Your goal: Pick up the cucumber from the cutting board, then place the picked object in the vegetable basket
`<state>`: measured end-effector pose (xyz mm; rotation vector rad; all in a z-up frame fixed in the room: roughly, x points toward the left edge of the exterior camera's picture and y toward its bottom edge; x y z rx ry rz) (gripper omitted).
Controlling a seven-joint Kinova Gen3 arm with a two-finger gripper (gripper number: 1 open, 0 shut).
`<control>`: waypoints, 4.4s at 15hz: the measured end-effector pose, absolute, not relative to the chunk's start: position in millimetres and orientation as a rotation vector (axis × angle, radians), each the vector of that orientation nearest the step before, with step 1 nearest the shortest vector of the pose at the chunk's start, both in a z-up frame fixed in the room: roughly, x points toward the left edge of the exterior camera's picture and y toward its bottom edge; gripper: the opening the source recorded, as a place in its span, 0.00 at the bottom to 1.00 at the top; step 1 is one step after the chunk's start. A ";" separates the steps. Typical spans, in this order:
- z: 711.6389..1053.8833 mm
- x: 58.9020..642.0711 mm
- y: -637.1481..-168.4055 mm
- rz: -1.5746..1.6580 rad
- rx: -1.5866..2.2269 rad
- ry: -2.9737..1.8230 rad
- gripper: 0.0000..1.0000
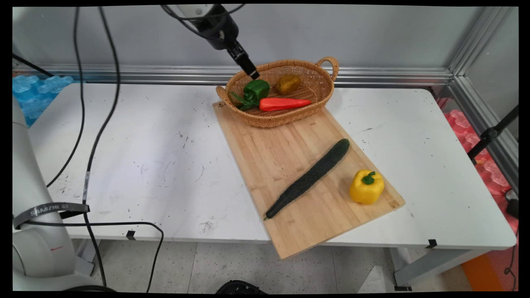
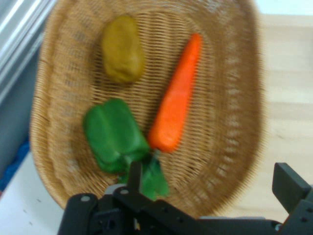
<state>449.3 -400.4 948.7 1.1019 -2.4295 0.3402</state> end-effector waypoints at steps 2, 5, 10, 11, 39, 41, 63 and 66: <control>957.1 447.1 -381.9 0.316 1.077 -2.437 1.00; 969.1 440.6 -348.6 0.263 1.057 -2.440 1.00; 981.3 426.1 -306.3 0.187 1.055 -2.437 1.00; 983.5 421.7 -298.3 0.171 1.055 -2.435 1.00; 831.4 200.3 -302.7 0.132 1.348 -2.428 1.00; 819.4 190.8 -305.5 0.139 1.365 -2.437 1.00; 819.0 175.7 -296.9 0.228 1.366 -2.475 0.00; 849.4 188.4 -291.8 0.248 1.314 -2.473 0.00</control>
